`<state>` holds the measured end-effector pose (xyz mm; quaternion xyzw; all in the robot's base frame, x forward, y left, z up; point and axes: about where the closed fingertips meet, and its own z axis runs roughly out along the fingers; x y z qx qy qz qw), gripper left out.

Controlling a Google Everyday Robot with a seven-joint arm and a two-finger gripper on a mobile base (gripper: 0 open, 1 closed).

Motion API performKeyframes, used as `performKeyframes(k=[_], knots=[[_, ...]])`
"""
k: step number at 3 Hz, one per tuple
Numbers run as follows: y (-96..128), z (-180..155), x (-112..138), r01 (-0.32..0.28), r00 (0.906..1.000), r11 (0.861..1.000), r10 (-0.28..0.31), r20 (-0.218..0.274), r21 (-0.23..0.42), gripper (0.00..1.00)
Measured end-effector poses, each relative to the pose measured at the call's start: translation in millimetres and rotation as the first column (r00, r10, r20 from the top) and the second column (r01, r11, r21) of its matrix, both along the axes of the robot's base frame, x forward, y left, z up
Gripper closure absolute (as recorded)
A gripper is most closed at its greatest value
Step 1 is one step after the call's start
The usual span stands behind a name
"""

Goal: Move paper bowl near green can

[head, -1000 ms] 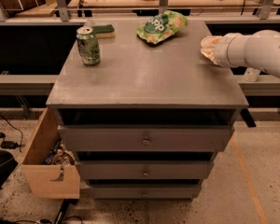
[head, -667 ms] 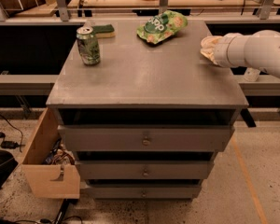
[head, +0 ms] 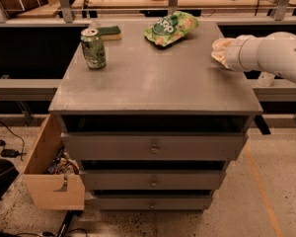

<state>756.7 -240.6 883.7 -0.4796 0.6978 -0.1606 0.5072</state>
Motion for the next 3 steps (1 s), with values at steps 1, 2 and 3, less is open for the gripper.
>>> performKeyframes(k=[1, 2, 3], knots=[[1.9, -1.1, 0.5, -0.003, 1.0, 1.0, 0.003, -0.001, 0.0, 0.59], [4.2, -2.3, 1.1, -0.006, 1.0, 1.0, 0.006, -0.003, 0.001, 0.3], [6.0, -3.3, 1.5, -0.008, 1.0, 1.0, 0.008, -0.005, 0.001, 0.05]])
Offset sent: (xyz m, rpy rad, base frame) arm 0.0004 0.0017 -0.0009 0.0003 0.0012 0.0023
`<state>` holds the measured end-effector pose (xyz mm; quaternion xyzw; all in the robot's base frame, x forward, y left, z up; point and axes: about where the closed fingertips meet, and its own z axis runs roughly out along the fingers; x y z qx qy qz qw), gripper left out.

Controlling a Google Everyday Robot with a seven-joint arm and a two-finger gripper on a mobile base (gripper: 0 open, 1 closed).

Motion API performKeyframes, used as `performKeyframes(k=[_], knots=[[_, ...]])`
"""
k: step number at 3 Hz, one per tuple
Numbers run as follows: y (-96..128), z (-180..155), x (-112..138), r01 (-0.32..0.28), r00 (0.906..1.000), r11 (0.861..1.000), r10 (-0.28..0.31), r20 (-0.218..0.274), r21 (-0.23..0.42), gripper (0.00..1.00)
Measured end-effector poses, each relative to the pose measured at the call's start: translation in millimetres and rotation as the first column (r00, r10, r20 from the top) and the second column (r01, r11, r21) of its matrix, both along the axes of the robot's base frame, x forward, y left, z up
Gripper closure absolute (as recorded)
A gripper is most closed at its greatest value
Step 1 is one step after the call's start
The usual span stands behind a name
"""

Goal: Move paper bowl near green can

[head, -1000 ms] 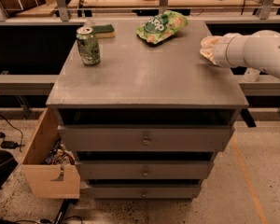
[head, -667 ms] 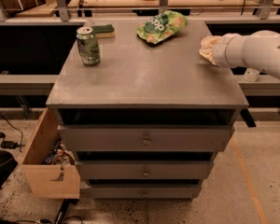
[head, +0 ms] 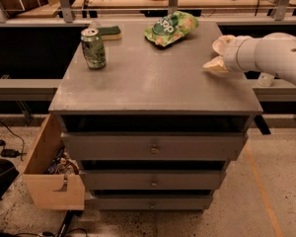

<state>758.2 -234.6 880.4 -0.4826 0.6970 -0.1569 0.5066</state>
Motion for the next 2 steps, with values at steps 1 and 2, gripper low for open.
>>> performKeyframes(k=[1, 2], knots=[[1.2, -0.7, 0.3, -0.002, 1.0, 1.0, 0.002, -0.001, 0.0, 0.0], [1.4, -0.8, 0.5, -0.002, 1.0, 1.0, 0.002, -0.001, 0.0, 0.0]])
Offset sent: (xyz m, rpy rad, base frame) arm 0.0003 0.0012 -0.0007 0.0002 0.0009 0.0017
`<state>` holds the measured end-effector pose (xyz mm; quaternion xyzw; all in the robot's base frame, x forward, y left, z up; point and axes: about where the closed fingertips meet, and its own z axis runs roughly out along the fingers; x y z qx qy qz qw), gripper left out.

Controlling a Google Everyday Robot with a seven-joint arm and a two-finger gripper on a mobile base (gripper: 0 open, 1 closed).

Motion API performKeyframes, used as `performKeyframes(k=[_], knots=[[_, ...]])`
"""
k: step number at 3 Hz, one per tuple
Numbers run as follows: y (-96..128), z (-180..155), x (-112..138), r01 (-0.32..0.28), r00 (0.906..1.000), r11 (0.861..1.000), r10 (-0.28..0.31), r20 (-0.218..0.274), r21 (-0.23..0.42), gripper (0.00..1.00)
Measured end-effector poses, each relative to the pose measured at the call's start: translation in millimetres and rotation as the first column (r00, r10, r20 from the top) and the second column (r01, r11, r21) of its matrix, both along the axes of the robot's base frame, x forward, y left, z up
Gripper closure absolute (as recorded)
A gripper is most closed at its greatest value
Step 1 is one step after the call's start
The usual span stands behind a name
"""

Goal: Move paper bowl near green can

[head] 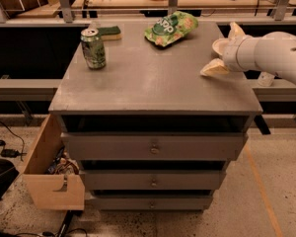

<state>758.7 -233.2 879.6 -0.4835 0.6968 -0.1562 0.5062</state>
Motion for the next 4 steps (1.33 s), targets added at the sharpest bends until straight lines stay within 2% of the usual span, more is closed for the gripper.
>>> performKeyframes(k=[1, 2, 3, 4], knots=[[-10, 10, 2, 0.002, 1.0, 0.999, -0.002, -0.003, -0.038, 0.0], [-28, 30, 1, 0.003, 1.0, 0.996, -0.003, -0.003, -0.094, 0.17], [-44, 46, -3, 0.004, 0.9999, 0.99, -0.005, -0.013, -0.14, 0.45], [-51, 52, -7, -0.001, 0.9996, 0.987, -0.004, -0.026, -0.161, 0.32]])
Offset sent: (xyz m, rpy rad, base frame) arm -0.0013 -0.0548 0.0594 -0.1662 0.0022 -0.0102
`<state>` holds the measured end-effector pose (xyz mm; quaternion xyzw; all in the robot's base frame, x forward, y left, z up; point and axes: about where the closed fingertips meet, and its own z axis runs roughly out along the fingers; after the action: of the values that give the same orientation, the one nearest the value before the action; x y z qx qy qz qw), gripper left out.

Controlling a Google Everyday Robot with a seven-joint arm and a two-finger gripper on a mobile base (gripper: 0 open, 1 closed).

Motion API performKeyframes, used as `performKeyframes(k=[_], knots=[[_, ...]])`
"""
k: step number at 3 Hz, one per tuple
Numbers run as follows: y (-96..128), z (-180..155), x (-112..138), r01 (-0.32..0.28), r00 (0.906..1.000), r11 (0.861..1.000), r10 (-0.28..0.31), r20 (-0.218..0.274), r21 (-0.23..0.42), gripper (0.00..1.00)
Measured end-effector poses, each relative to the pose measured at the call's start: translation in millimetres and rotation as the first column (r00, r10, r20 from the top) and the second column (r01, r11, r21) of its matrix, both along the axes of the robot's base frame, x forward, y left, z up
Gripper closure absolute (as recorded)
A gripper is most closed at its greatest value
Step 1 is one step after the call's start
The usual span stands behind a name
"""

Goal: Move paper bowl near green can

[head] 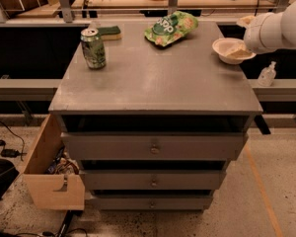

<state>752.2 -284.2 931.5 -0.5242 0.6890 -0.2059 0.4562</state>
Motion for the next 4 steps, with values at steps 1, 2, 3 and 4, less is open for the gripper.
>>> performKeyframes(k=[1, 2, 3, 4], knots=[[-4, 1, -4, -0.005, 0.9999, 1.0, 0.005, -0.015, -0.013, 0.09], [-6, -6, -10, -0.007, 0.9992, 0.999, 0.005, -0.039, -0.044, 0.0], [-15, -18, -12, 0.003, 0.9979, 0.994, -0.01, -0.064, -0.113, 0.0], [-22, -23, -9, 0.008, 0.9972, 0.991, -0.018, -0.072, -0.136, 0.0]])
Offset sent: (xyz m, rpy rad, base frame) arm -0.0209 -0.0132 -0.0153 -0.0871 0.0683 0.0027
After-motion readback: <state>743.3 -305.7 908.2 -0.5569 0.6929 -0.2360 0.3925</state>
